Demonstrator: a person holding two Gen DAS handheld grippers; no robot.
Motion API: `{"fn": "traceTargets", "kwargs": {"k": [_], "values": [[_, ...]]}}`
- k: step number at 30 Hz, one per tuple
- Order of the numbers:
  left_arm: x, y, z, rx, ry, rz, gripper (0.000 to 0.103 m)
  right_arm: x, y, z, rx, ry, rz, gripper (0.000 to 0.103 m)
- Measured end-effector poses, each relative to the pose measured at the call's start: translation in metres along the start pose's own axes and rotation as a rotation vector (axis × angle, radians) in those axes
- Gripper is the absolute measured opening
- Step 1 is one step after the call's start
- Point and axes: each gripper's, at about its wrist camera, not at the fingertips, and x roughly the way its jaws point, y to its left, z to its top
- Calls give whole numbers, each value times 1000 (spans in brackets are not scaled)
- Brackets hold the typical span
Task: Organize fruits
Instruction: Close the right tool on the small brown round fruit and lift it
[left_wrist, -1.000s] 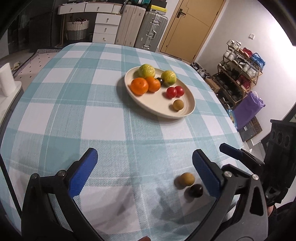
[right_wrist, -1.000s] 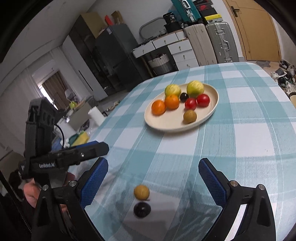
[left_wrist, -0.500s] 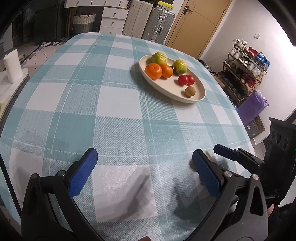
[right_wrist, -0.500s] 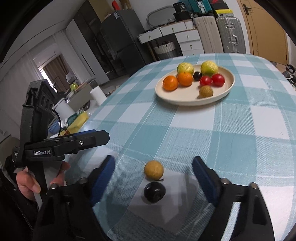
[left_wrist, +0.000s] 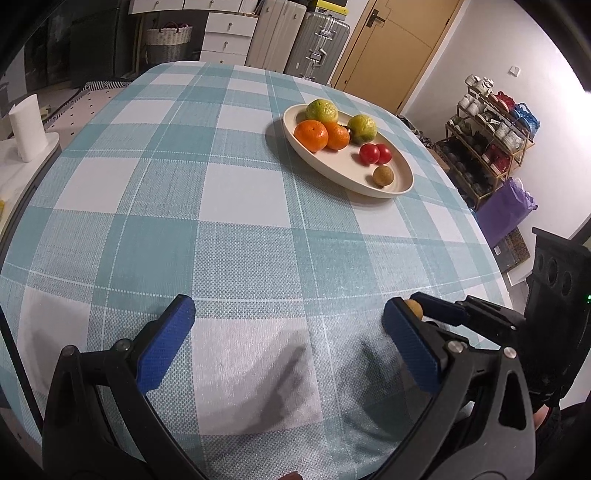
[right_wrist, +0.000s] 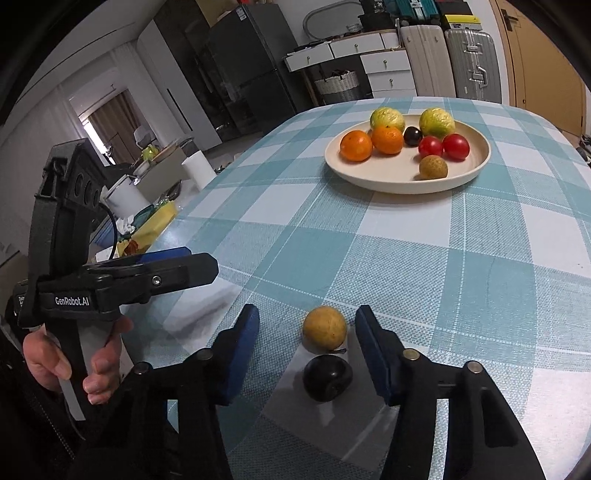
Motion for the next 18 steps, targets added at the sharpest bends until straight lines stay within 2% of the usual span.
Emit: {"fn": "traceTargets", "kwargs": {"k": [7, 18], "values": [[1, -3, -1, 6, 6, -10, 102, 1, 6, -1, -36, 6, -3, 24], [4, 0, -2, -8, 13, -10, 102, 1, 11, 1, -63, 43, -26, 24]]}}
